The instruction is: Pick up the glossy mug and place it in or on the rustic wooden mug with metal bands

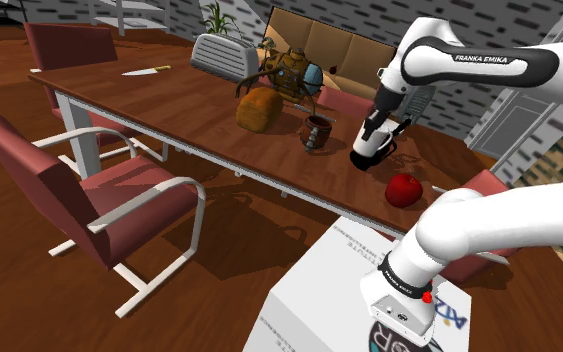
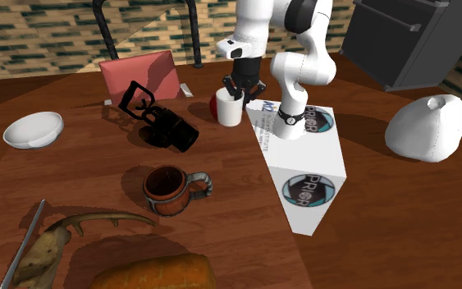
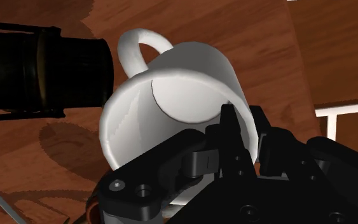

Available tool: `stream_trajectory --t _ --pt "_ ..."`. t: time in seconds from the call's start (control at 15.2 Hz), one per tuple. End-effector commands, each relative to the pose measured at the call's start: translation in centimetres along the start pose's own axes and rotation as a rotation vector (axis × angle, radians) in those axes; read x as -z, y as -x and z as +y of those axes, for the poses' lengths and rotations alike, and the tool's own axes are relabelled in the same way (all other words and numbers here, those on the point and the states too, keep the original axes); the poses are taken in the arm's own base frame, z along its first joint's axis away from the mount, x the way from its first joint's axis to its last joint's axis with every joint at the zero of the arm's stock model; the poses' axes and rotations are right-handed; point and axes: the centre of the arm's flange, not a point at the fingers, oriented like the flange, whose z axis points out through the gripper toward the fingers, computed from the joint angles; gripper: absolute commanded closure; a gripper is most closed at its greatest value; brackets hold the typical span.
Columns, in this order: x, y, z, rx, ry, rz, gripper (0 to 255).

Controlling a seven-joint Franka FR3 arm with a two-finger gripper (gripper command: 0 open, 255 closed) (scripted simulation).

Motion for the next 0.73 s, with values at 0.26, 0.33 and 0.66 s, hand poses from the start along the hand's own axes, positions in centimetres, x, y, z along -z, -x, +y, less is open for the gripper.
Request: stream_trajectory --t 0.26,0.33,0.66 --pt "3.2 -0.1 0.3 0.0 0.0 0.0 255" --pt "3.8 -0.1 0.3 0.0 0.0 0.0 255" --pt "4.0 -5.1 2.2 0.0 0.0 0.0 255"
